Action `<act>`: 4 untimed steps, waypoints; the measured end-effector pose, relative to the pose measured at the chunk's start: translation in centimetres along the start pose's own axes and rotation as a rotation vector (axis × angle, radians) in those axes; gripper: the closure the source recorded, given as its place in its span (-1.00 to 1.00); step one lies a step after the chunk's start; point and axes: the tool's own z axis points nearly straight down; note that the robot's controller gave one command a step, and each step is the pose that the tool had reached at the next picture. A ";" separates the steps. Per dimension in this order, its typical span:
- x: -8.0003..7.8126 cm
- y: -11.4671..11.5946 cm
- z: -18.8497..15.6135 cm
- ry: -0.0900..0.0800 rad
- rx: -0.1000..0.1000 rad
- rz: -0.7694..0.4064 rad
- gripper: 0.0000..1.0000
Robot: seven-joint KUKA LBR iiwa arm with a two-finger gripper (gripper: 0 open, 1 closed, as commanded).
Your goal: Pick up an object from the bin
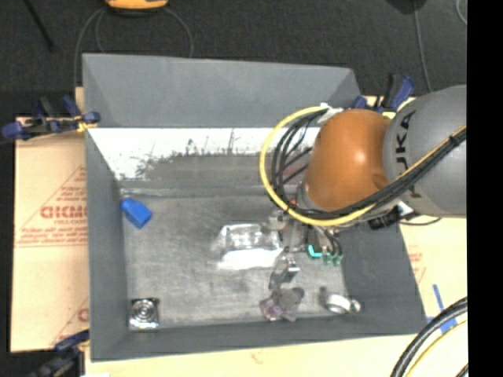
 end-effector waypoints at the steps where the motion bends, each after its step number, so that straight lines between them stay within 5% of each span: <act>1: -0.9 -1.9 7.9 -0.018 -0.007 0.165 -1.00; 2: -1.0 -2.1 8.0 -0.026 -0.004 0.169 1.00; 4: -0.9 -1.9 8.2 -0.041 0.001 0.135 1.00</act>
Offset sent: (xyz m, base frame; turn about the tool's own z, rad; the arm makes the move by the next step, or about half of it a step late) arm 0.0045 -0.0256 -0.1000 0.1828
